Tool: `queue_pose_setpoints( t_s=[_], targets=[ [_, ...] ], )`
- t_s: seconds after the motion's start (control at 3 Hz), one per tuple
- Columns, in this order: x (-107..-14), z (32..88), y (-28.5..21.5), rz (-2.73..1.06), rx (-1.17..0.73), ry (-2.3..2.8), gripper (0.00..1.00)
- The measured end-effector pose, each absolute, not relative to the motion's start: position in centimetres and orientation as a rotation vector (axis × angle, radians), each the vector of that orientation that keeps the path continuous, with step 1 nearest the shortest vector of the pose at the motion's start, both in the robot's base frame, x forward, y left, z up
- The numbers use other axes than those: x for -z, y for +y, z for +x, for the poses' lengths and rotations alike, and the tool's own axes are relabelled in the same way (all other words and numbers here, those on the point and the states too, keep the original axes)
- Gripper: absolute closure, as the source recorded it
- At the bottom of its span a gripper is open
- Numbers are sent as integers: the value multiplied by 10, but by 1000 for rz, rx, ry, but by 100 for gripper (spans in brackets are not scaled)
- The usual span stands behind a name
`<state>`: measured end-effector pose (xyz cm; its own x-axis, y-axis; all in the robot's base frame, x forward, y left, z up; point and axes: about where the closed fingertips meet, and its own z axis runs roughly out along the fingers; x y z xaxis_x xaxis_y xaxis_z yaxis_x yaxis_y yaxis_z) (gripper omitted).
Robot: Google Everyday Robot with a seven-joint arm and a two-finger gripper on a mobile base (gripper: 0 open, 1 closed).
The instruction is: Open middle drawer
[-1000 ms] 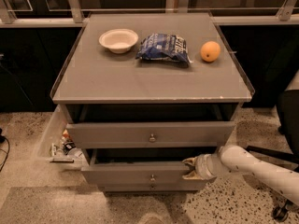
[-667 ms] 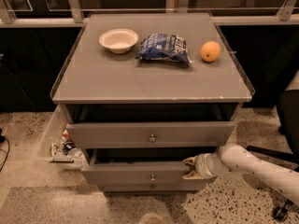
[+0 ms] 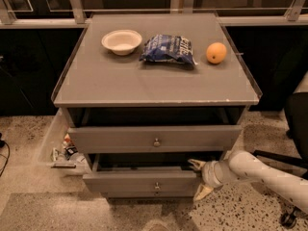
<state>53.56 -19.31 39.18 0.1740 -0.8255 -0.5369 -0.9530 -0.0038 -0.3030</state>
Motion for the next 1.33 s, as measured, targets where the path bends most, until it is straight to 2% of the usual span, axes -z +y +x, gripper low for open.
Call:
queue_pose_setpoints(
  t_s=[0.33,1.0,1.33],
  targets=[
    [-384,484,-204,-1874,-303,1662,38],
    [-396,483,-204,-1875,-304,1661,85],
    [-406,469,-209,-1901,-256,1621,82]
  ],
)
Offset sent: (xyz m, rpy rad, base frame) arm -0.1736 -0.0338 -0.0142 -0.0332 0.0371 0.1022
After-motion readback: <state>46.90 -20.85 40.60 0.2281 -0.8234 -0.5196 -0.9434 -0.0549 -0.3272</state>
